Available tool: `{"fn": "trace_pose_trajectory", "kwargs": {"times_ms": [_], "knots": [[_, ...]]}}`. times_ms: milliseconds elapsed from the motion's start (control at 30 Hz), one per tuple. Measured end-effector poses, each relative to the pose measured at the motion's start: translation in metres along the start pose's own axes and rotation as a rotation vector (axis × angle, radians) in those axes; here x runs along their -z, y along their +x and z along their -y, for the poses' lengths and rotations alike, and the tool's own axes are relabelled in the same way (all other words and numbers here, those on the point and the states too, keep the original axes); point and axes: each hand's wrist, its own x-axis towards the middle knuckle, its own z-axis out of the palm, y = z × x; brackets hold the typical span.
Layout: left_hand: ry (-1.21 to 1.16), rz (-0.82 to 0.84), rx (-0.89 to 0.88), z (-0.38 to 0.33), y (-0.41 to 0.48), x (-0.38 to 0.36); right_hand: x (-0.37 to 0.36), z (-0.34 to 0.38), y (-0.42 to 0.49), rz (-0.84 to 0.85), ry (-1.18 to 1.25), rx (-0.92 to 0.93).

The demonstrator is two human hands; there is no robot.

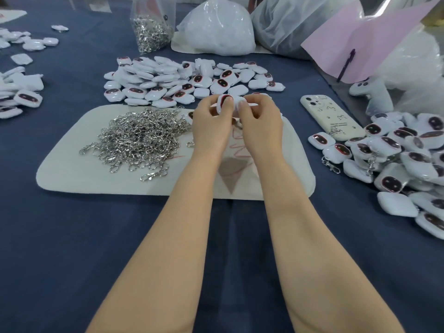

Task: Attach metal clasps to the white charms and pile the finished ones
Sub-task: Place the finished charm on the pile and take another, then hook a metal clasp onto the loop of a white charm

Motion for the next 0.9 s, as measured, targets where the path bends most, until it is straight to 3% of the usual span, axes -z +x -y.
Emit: {"fn": "trace_pose_trajectory", "kwargs": {"times_ms": [133, 467, 600, 767, 900], "knots": [[-0.041, 0.022, 0.013, -0.011, -0.014, -0.037, 0.037, 0.005, 0.005, -0.159, -0.071, 0.006], [0.056, 0.4, -0.015, -0.025, -0.068, -0.161, 0.165, -0.019, 0.012, -0.575, -0.341, 0.007], [0.249, 0.448, -0.117, -0.018, -0.081, -0.188, 0.192, -0.031, 0.011, -0.626, -0.422, -0.019], [0.448, 0.566, -0.115, -0.007, -0.081, -0.201, 0.201, -0.04, 0.008, -0.637, -0.408, -0.023], [0.371, 0.49, -0.152, -0.007, -0.082, -0.197, 0.195, -0.039, 0.009, -0.65, -0.397, 0.017]]}}
